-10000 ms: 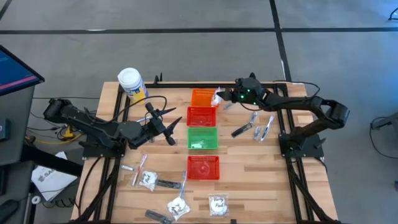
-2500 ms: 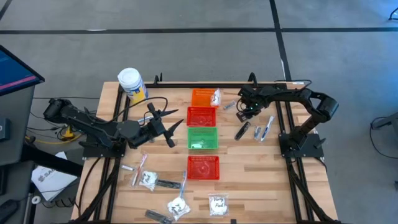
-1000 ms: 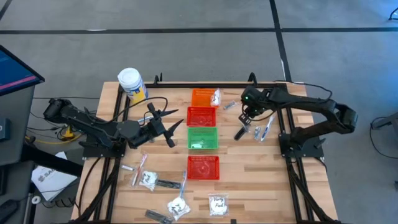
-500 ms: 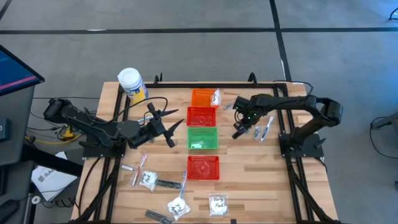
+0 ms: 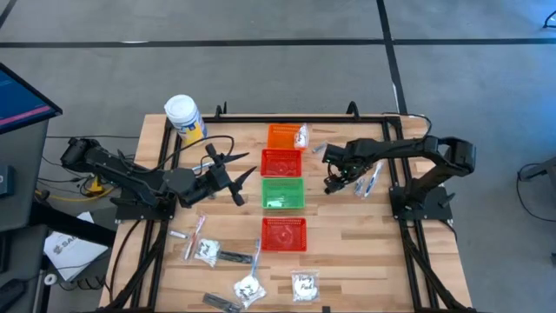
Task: Pick & Place Travel size toiletries
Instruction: Put the silver nail clipper into the bottom red basket
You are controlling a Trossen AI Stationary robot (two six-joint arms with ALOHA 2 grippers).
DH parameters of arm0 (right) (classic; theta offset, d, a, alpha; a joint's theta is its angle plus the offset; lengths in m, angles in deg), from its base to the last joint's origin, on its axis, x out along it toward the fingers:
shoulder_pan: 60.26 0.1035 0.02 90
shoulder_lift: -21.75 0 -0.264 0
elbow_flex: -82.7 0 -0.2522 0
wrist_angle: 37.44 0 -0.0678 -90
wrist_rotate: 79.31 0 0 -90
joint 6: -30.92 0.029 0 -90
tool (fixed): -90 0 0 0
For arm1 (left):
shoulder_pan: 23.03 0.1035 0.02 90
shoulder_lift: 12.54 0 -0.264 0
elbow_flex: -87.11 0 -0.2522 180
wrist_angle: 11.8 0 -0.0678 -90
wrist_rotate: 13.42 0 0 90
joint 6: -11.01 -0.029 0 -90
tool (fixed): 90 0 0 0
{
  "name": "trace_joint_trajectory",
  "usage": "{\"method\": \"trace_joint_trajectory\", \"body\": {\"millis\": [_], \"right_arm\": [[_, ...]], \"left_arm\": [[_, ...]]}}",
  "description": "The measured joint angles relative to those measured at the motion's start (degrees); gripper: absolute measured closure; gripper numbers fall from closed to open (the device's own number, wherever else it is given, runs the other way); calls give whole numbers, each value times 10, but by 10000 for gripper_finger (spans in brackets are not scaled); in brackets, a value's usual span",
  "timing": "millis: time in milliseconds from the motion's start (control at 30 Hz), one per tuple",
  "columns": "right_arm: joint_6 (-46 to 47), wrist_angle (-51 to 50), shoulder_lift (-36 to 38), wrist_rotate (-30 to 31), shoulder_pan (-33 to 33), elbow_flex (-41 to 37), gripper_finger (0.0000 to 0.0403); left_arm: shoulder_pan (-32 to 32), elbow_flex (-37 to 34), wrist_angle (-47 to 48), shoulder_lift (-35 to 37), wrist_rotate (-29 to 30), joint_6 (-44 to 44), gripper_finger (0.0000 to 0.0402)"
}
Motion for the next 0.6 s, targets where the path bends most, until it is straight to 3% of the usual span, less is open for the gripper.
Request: {"method": "trace_joint_trajectory", "body": {"millis": [367,600], "right_arm": [[-6,13,-42,0,0,-2,162],[-26,17,-60,0,1,-2,226]], "left_arm": [[0,0,-1,0,0,0,215],[0,0,-1,0,0,0,215]]}}
